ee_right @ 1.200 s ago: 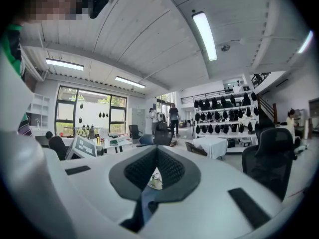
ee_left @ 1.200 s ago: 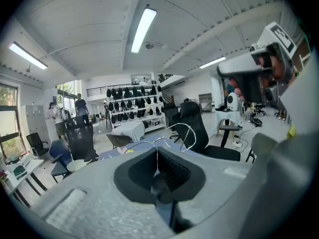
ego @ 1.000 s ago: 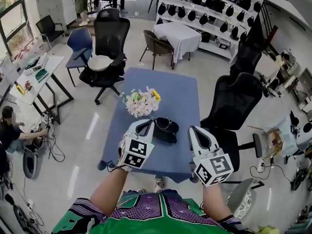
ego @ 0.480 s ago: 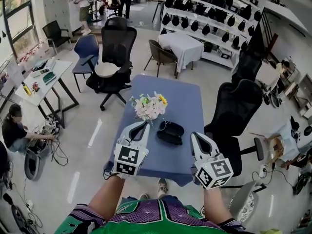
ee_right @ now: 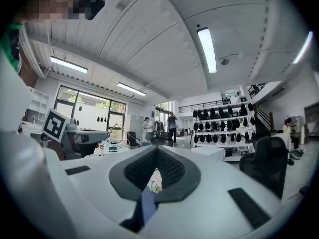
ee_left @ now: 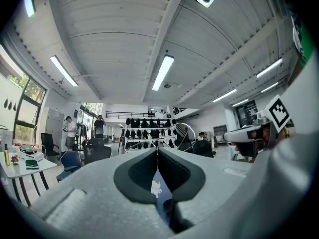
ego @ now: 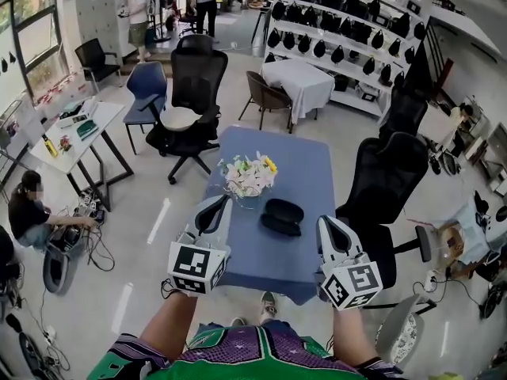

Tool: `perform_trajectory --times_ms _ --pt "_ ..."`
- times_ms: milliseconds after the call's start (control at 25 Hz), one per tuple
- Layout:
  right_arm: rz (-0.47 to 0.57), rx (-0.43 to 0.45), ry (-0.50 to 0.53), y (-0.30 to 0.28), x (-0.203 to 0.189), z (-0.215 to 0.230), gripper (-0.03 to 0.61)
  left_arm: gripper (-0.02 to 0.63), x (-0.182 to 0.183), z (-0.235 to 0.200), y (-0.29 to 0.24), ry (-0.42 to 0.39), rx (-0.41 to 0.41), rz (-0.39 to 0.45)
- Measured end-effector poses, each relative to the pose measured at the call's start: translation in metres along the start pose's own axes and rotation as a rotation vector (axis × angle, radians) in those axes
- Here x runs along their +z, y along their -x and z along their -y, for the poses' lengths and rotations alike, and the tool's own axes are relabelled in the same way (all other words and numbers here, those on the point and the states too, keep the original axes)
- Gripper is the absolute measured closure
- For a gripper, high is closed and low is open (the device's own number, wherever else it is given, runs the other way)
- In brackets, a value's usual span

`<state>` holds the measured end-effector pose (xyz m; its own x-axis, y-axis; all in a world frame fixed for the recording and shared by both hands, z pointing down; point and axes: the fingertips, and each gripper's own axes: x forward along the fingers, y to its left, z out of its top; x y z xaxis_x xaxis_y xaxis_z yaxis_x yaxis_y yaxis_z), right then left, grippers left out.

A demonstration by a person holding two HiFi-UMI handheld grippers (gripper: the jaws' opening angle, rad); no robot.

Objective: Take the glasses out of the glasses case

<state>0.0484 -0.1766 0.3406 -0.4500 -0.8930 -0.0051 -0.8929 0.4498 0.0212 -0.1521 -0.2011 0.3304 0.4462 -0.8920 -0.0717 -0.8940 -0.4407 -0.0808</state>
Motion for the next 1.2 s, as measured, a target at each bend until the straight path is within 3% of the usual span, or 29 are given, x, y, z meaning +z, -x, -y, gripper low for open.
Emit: perform_trajectory --times_ms 480,1200 --pt "0.073 -0.094 0.005 0.015 0.017 0.019 0.577 0.595 0.029 -0.022 0.015 0.02 0.032 0.065" --pt "0.063 -0.09 -0.002 0.02 0.012 0.021 0.577 0.595 0.027 -0.017 0.021 0.006 0.047 0.07"
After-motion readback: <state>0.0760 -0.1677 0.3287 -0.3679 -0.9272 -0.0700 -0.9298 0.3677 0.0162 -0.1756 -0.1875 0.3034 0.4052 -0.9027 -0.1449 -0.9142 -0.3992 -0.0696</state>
